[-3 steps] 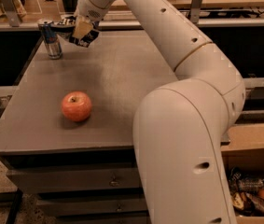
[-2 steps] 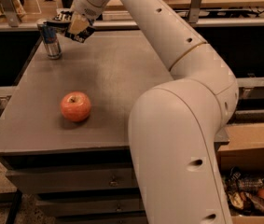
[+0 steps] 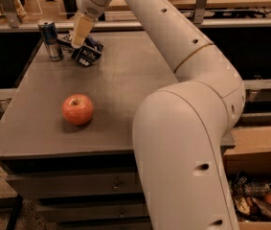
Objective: Move blue chip bag near redbull can
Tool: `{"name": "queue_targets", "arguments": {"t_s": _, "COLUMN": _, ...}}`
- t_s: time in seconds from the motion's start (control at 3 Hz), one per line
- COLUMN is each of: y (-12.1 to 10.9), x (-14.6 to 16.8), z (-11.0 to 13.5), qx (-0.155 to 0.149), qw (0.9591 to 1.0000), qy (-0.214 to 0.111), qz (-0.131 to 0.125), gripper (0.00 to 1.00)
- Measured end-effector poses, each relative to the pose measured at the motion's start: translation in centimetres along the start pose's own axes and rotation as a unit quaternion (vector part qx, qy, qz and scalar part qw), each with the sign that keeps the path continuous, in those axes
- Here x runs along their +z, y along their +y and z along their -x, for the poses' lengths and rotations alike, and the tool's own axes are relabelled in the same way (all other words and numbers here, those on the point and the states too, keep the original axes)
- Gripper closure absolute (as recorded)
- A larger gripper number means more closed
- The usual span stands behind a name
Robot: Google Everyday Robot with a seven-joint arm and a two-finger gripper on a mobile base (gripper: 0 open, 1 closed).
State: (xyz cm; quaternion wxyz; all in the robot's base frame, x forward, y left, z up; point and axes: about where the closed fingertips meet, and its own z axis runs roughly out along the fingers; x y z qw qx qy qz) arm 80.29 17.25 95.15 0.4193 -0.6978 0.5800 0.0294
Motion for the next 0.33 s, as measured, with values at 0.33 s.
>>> {"name": "queue_targets", "arguments": {"t_s": 0.33, "y": 0.01, "x": 0.01, "z": 0.00, "qx": 0.000, "qw": 1.0000, "qy": 0.000, "qz": 0.000, "gripper": 0.00}}
